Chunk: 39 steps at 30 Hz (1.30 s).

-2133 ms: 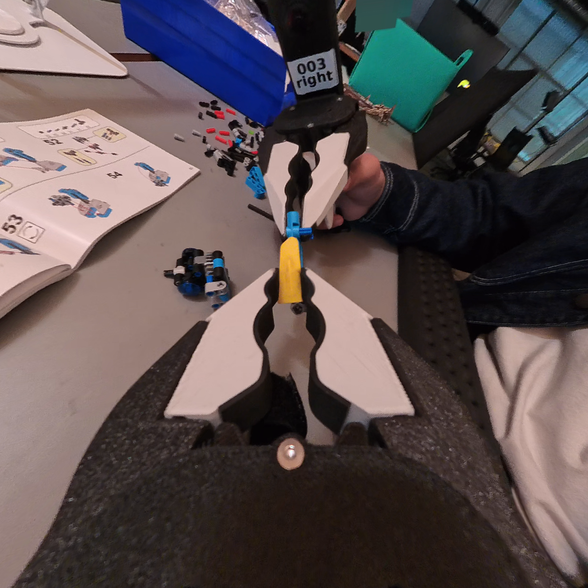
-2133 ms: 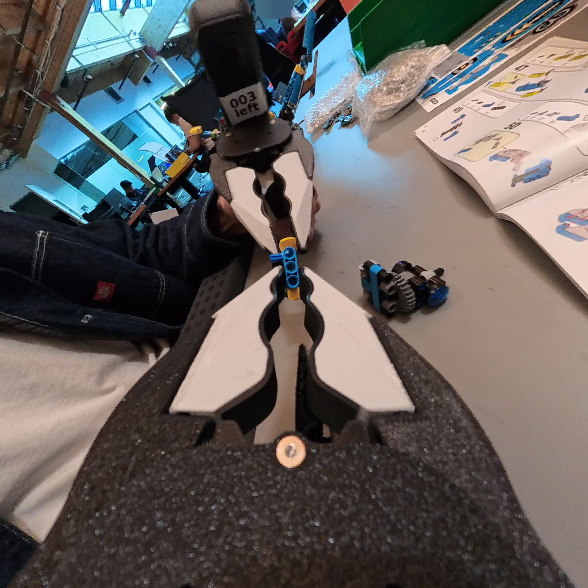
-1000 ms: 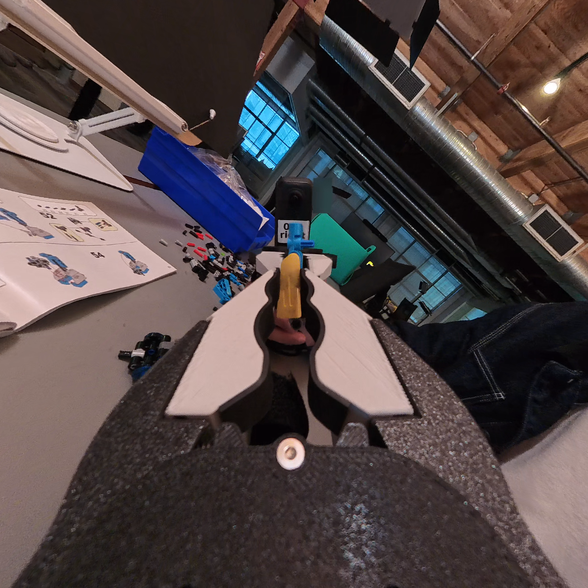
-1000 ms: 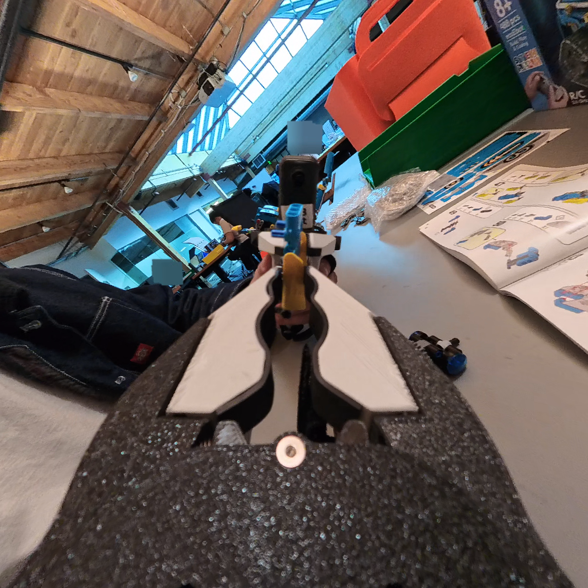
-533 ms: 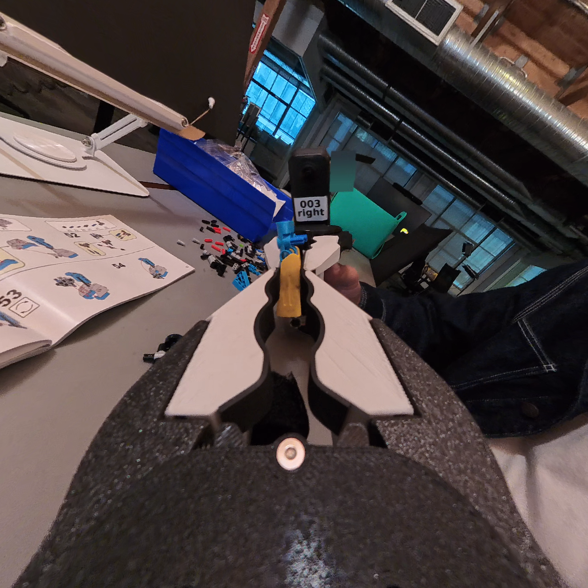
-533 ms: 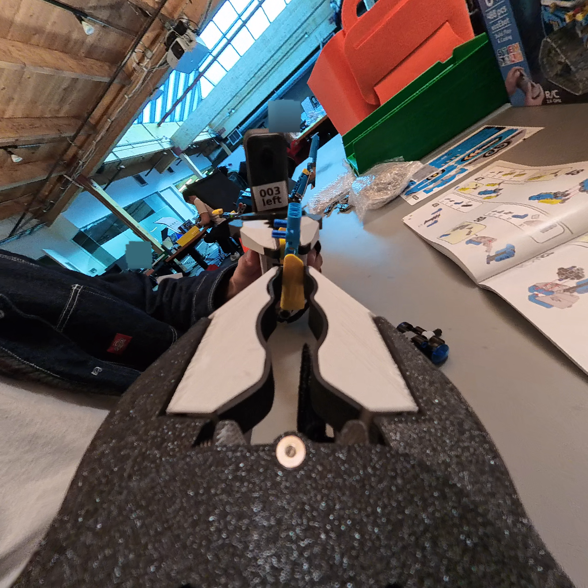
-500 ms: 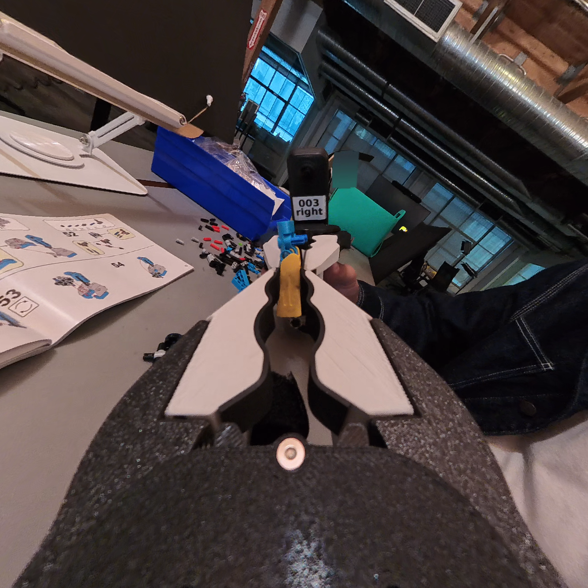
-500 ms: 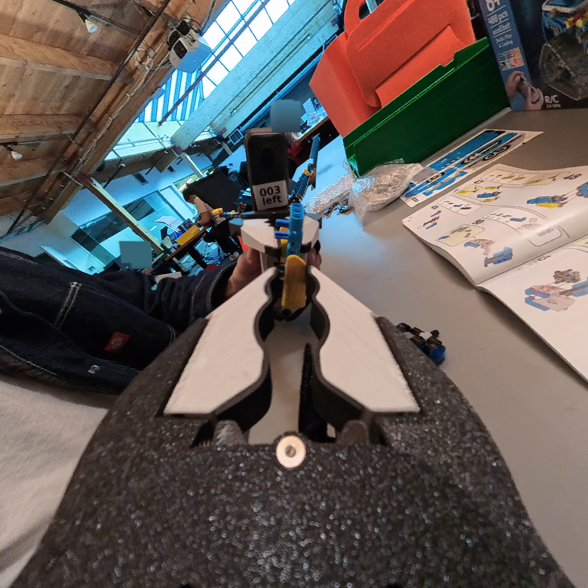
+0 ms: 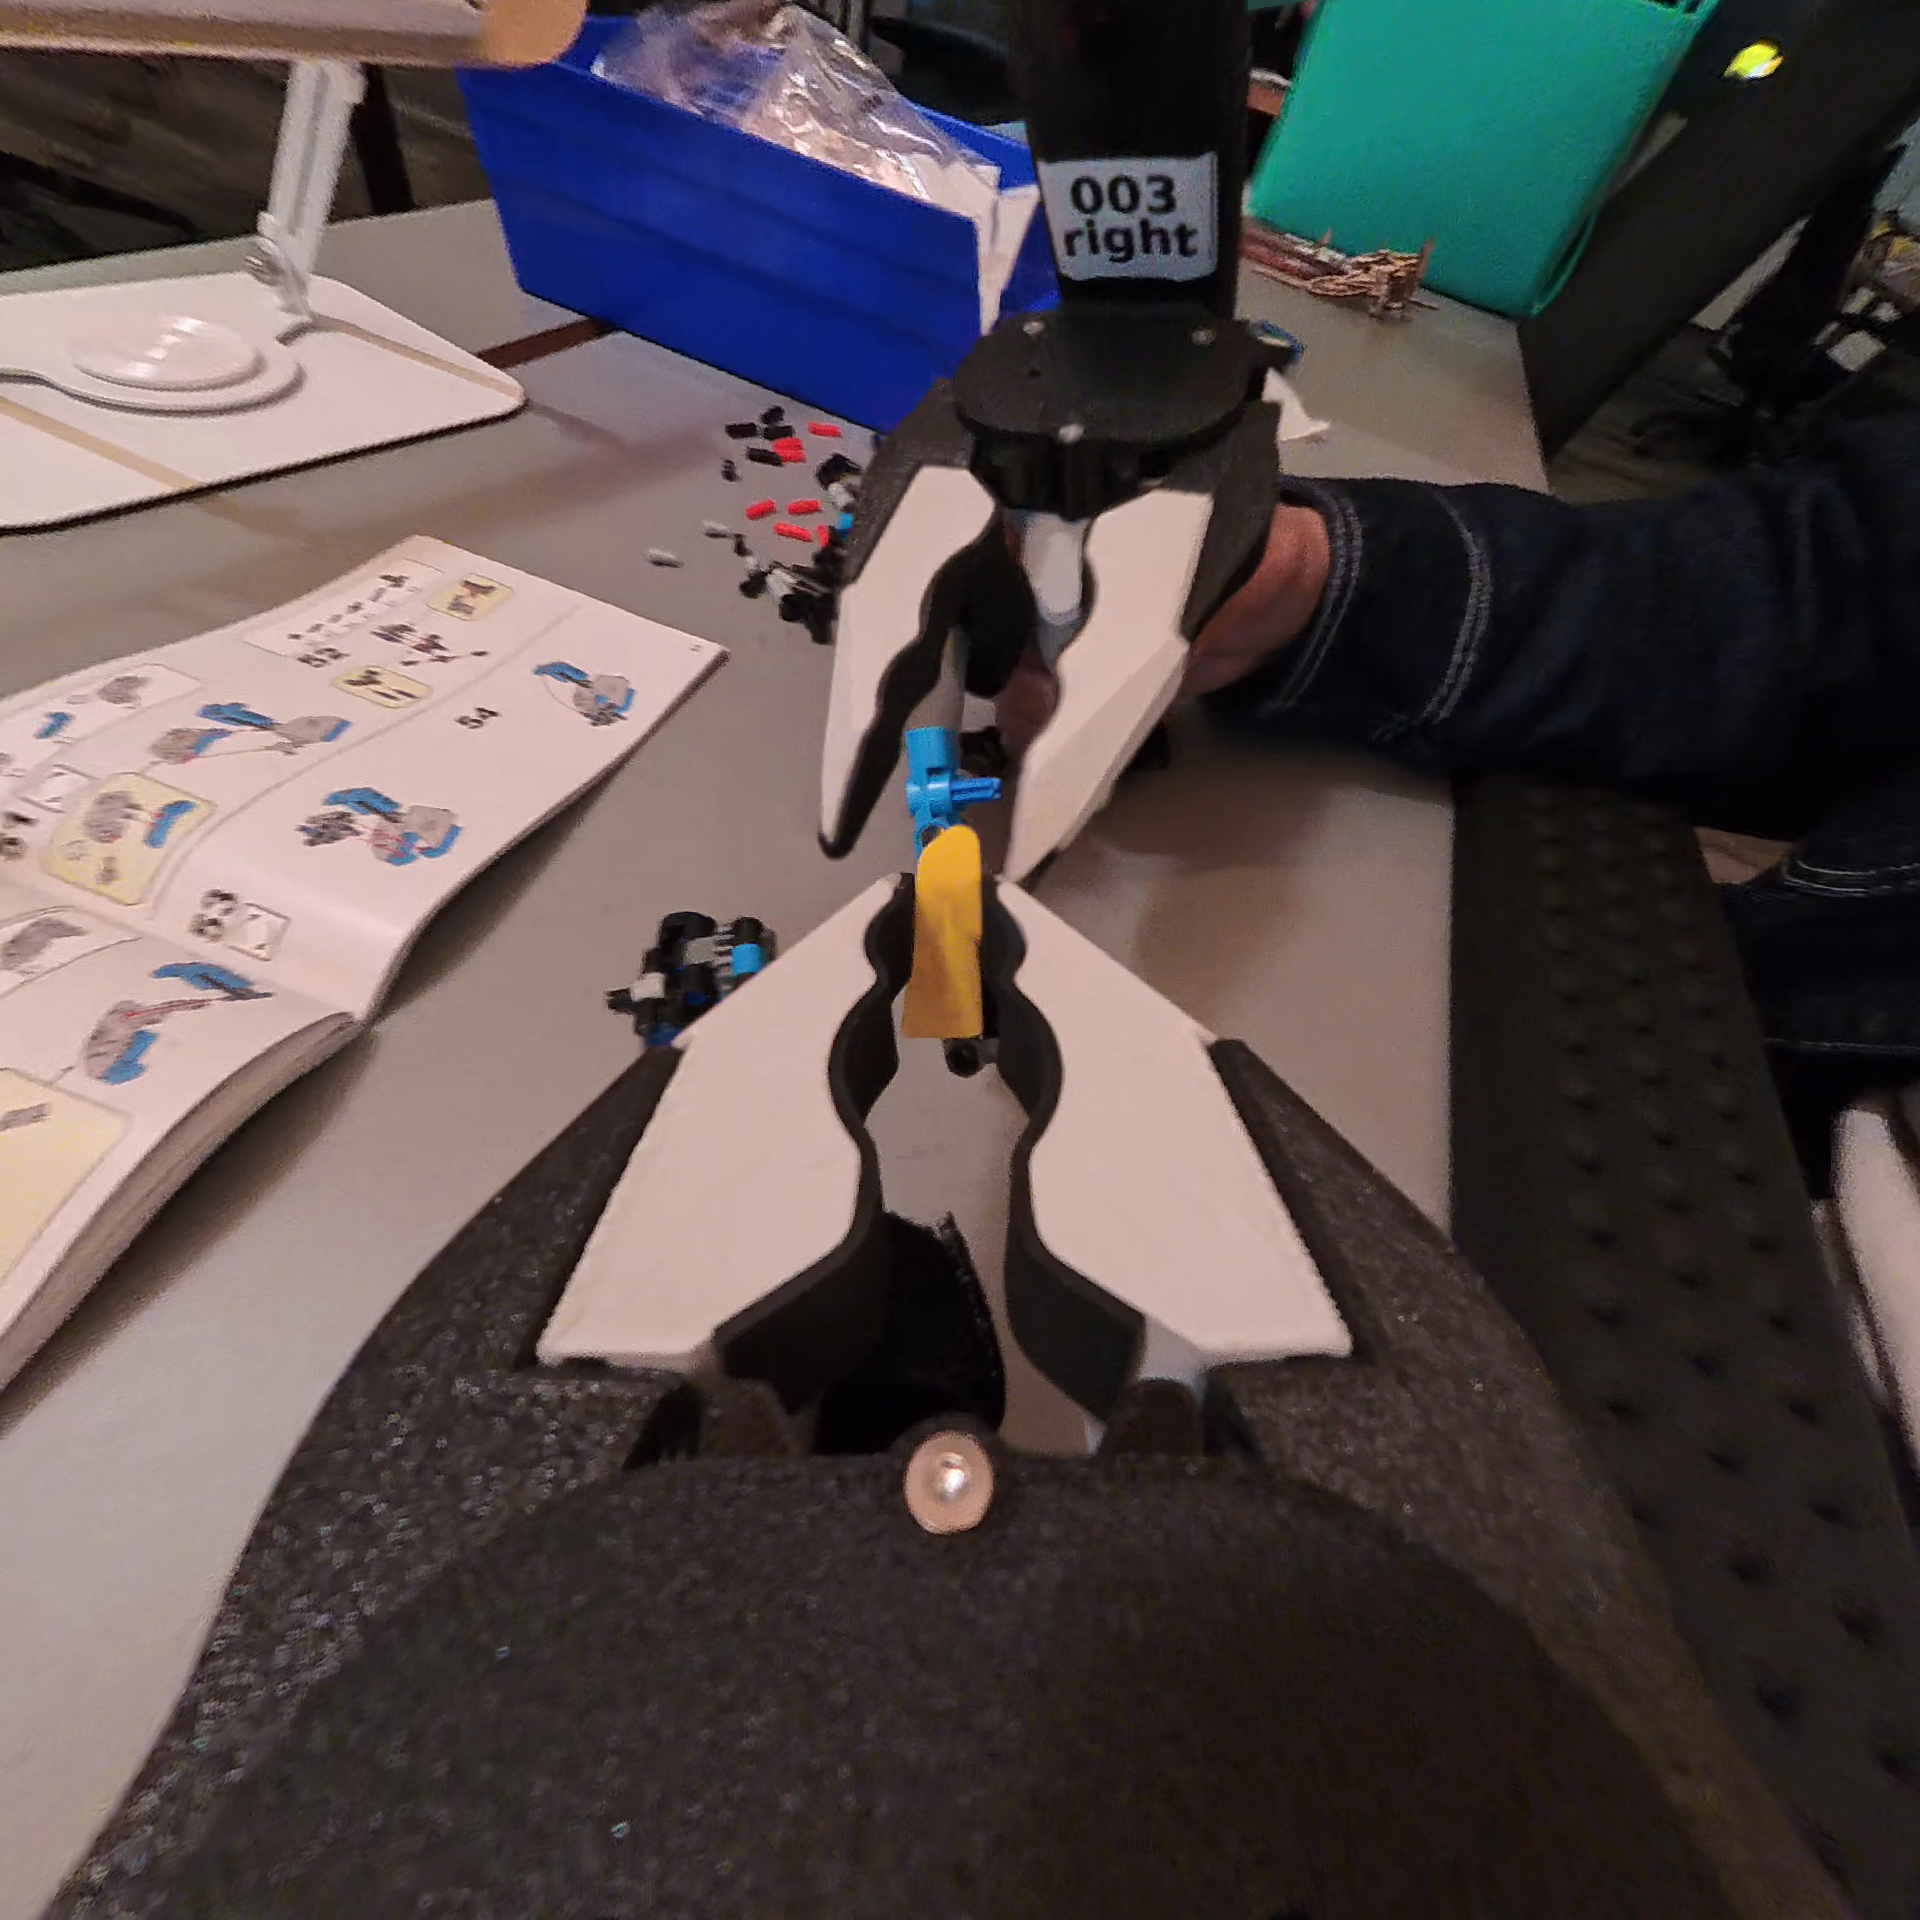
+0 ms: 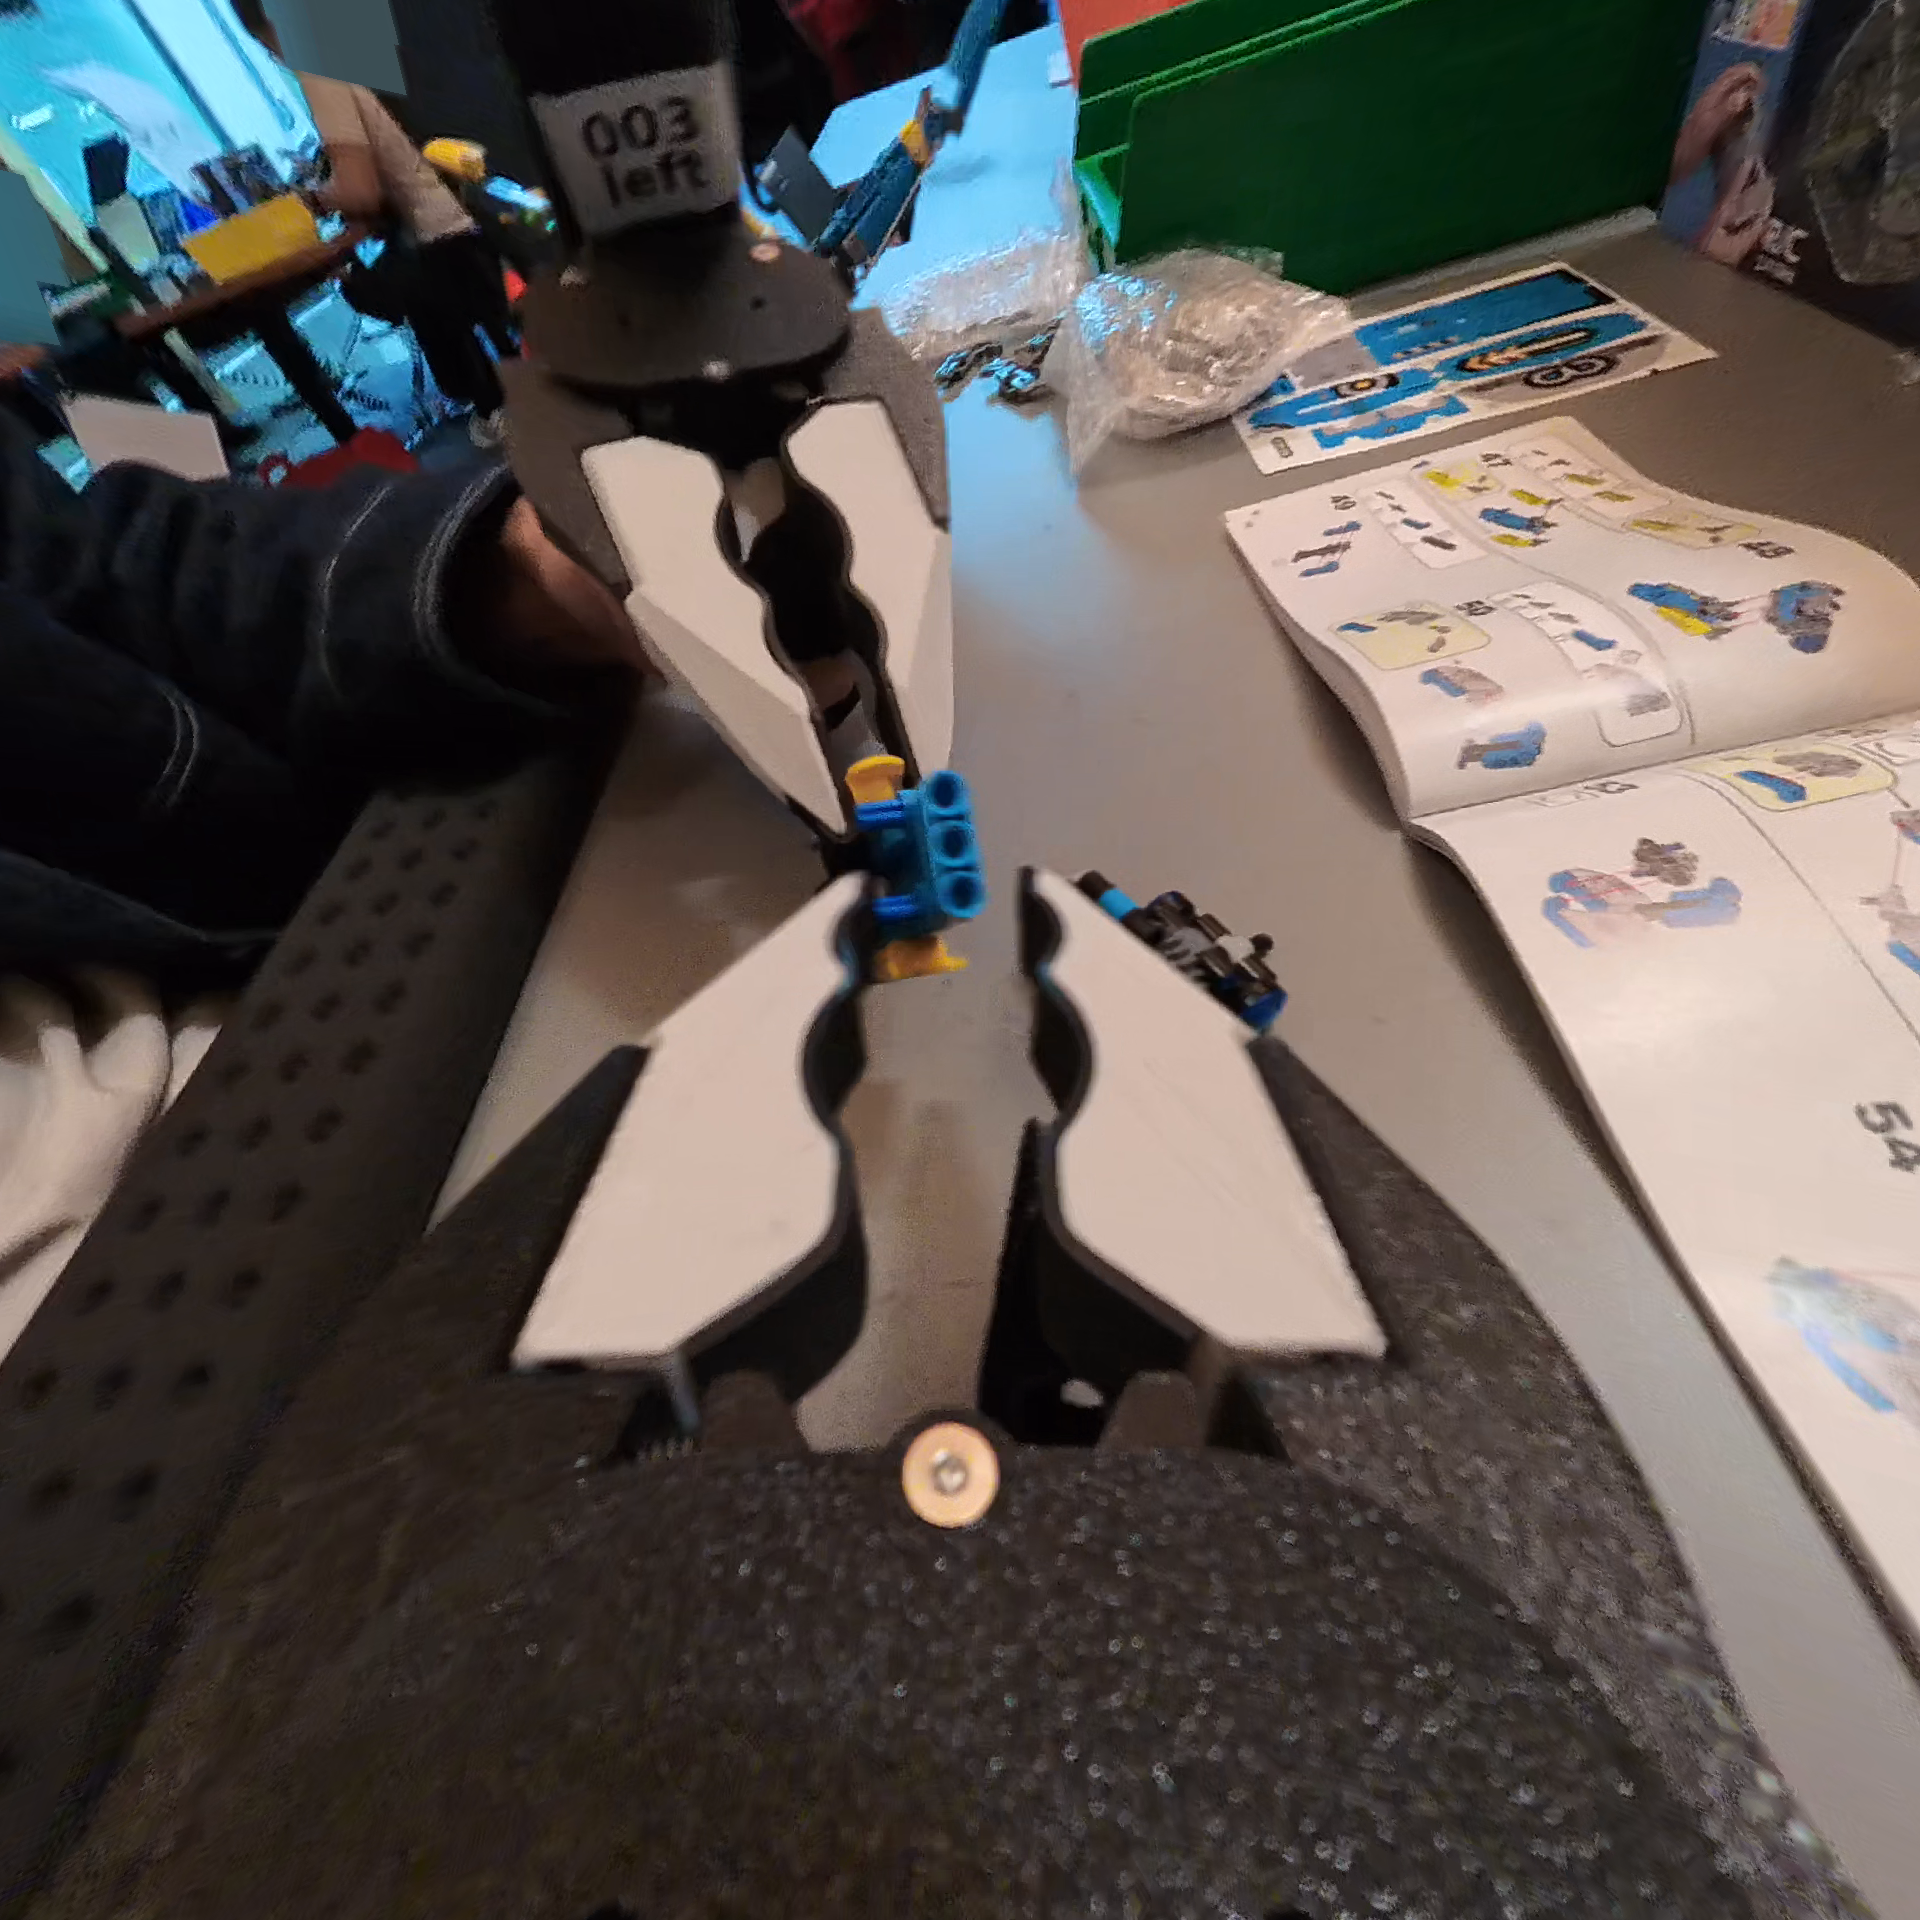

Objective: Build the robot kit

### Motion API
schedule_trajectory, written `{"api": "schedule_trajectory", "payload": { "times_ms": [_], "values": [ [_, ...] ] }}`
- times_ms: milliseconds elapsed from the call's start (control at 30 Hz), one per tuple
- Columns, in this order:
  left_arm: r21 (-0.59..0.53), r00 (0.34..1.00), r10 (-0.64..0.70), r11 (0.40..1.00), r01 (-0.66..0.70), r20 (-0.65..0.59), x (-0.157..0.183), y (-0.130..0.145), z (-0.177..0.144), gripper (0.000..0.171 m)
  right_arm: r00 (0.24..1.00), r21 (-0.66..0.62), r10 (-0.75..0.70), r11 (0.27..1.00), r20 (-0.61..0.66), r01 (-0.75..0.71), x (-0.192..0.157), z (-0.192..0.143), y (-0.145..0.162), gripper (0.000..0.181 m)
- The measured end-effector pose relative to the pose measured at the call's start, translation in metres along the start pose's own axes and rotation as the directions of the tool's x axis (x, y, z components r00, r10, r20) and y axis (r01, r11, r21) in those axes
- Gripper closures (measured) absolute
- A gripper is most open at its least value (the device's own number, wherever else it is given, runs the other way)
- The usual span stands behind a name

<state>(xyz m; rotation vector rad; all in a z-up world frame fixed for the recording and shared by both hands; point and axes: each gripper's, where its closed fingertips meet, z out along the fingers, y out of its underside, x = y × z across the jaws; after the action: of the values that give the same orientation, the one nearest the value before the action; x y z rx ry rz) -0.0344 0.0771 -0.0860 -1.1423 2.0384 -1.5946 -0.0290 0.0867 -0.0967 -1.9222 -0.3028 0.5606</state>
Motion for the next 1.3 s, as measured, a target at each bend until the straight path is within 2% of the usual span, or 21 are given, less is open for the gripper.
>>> {"api": "schedule_trajectory", "payload": {
  "times_ms": [33,233,400,533,700,833,933,1033,1100,1200,1300],
  "values": [
    [-0.005,1.000,-0.014,1.000,0.014,-0.020,0.002,0.001,0.001,0.160,1.000,-0.002,-0.017,1.000,0.020,0.017,-0.005,0.000,0.001,0.162],
    [-0.032,0.975,-0.077,0.997,0.073,-0.206,0.030,0.006,0.003,0.160,0.980,0.031,-0.047,0.999,0.192,0.041,-0.037,-0.006,-0.011,0.166],
    [0.004,0.934,-0.160,0.985,0.170,-0.319,0.040,-0.004,-0.001,0.160,0.957,0.069,0.018,0.997,0.291,-0.040,-0.046,-0.013,-0.017,0.165],
    [-0.051,0.969,-0.107,0.994,0.098,-0.221,0.030,0.008,0.004,0.160,0.973,-0.022,0.006,1.000,0.230,-0.001,-0.035,-0.010,0.001,0.164],
    [-0.123,0.995,0.054,0.990,-0.065,-0.089,0.020,0.020,0.007,0.160,0.991,-0.115,-0.052,0.991,0.123,0.066,-0.023,-0.004,0.013,0.158],
    [-0.152,0.992,0.123,0.980,-0.128,-0.042,0.017,0.023,0.009,0.160,0.991,-0.105,-0.103,0.988,0.084,0.112,-0.021,-0.003,0.012,0.165],
    [-0.049,0.999,0.048,0.998,-0.049,-0.014,0.008,0.005,0.000,0.158,0.996,-0.018,-0.019,1.000,0.087,0.021,-0.012,-0.008,0.000,0.165],
    [0.134,0.996,-0.076,0.988,0.081,-0.044,-0.002,-0.025,-0.021,0.132,0.983,0.173,0.094,0.978,0.155,-0.120,-0.007,-0.023,-0.026,0.165],
    [0.224,0.988,-0.129,0.964,0.146,-0.086,-0.004,-0.038,-0.031,0.122,0.957,0.283,0.175,0.929,0.233,-0.239,-0.007,-0.034,-0.045,0.165],
    [0.233,0.980,-0.141,0.957,0.171,-0.139,0.006,-0.040,-0.026,0.128,0.869,0.390,0.269,0.810,0.415,-0.437,-0.013,-0.046,-0.068,0.166],
    [0.249,0.979,-0.131,0.954,0.167,-0.156,0.013,-0.042,-0.018,0.138,0.812,0.402,0.310,0.747,0.494,-0.530,-0.016,-0.042,-0.073,0.166]
  ]
}}
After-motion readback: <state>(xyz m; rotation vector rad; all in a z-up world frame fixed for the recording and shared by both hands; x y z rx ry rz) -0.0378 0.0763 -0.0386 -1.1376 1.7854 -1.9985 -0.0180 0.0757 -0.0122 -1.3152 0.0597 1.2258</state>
